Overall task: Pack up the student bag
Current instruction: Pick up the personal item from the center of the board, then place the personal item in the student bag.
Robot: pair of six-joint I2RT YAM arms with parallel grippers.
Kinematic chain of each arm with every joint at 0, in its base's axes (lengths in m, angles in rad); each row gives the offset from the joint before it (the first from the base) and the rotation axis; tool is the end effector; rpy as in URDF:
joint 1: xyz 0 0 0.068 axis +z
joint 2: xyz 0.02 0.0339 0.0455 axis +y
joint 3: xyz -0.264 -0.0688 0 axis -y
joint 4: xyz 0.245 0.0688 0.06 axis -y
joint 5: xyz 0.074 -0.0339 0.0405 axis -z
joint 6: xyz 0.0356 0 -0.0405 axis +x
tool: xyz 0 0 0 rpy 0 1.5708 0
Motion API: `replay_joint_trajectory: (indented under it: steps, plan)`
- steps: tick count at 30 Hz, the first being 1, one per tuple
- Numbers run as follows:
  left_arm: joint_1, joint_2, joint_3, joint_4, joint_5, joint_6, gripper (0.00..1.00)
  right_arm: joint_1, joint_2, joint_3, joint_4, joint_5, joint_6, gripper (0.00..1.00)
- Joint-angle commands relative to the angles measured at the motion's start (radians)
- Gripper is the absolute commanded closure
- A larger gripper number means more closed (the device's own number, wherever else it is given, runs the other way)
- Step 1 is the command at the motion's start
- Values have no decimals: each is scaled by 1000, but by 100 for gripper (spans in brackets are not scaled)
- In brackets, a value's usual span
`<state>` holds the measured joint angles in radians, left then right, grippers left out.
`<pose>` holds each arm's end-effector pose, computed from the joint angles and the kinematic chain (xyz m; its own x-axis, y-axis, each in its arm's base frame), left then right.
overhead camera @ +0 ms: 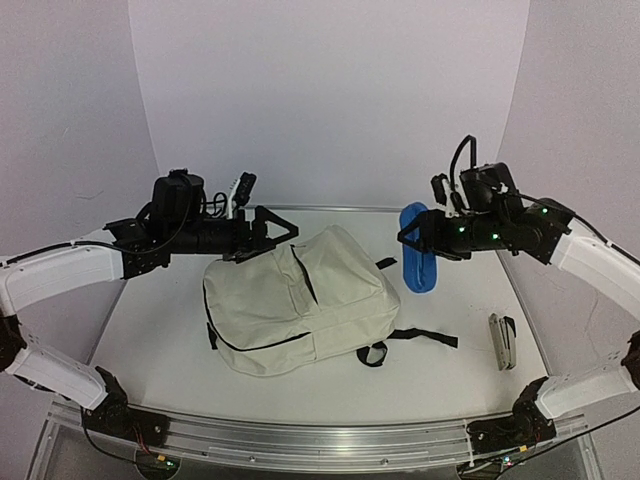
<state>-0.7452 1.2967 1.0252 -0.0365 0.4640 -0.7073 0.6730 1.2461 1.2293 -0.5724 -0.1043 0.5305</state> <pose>0.2108 -0.2162 0.3277 -0.7671 -0.0829 -0.6362 0.5544 0.4133 -0.7223 0.2109 0.1729 0.3588 -0.7227 0.0674 -0.6878 -0.3733 0.7995 0.4706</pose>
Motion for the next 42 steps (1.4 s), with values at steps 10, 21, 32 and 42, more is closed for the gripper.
replay_joint_trajectory:
  steps: [10, 21, 32, 42]
  plan:
    - [-11, 87, 49, 194, 152, -184, 2, 345, 300, 253, 72, 128, -259, 59]
    - [-11, 126, 46, 179, 206, -217, 2, 384, 380, 334, 74, 129, -321, 59]
    - [-23, 196, 89, 182, 247, -208, 7, 414, 401, 342, 70, 171, -344, 60]
    - [-25, 223, 94, 183, 252, -212, 32, 421, 424, 348, 43, 259, -361, 57]
